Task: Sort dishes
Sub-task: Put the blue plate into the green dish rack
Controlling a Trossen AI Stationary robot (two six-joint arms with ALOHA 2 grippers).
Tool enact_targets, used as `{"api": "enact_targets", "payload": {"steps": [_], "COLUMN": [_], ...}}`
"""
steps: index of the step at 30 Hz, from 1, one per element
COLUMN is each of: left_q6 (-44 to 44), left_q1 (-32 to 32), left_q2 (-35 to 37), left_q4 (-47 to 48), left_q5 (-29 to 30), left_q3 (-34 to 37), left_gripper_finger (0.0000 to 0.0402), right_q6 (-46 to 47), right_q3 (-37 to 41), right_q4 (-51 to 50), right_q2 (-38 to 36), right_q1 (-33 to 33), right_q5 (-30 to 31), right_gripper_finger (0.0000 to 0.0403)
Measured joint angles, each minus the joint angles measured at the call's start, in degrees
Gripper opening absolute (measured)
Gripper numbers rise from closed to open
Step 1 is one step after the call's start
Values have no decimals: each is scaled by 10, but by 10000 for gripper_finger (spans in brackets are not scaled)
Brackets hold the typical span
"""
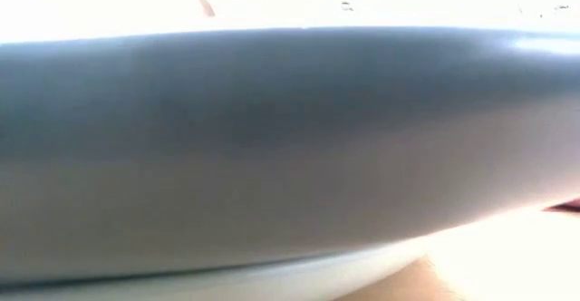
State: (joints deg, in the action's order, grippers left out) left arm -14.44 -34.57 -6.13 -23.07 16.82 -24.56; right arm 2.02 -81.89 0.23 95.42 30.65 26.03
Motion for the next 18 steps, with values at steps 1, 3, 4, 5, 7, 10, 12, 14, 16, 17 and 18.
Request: {"api": "enact_targets", "payload": {"steps": [1,3,4,5,7,10,12,14,16,17,18], "left_q6": [0,0,0,1,1,5,5,5,5,5,5], "left_q1": [0,0,0,0,0,0,0,0,0,0,0], "left_q2": [0,0,0,0,0,0,0,0,0,0,0], "left_q4": [0,0,0,0,0,0,0,0,0,0,0], "left_q5": [1,2,2,2,3,5,7,12,17,19,21], "left_q3": [0,0,0,0,0,0,0,0,0,0,0], "left_gripper_finger": [45,45,45,45,45,45,45,45,45,45,45], "right_q6": [0,0,0,0,5,14,28,48,70,80,92], "right_q3": [0,0,0,0,0,0,0,0,0,0,0], "right_q4": [0,-5,-12,-20,-34,-41,-51,-70,-87,-92,-96], "right_q2": [-2,-4,-6,-8,-9,-9,-9,-9,-9,-9,-9], "right_q1": [6,17,23,28,38,50,55,59,63,63,64], "right_q5": [4,23,30,37,44,45,45,45,45,44,42], "right_gripper_finger": [191,185,182,180,176,171,169,167,166,166,166]}}
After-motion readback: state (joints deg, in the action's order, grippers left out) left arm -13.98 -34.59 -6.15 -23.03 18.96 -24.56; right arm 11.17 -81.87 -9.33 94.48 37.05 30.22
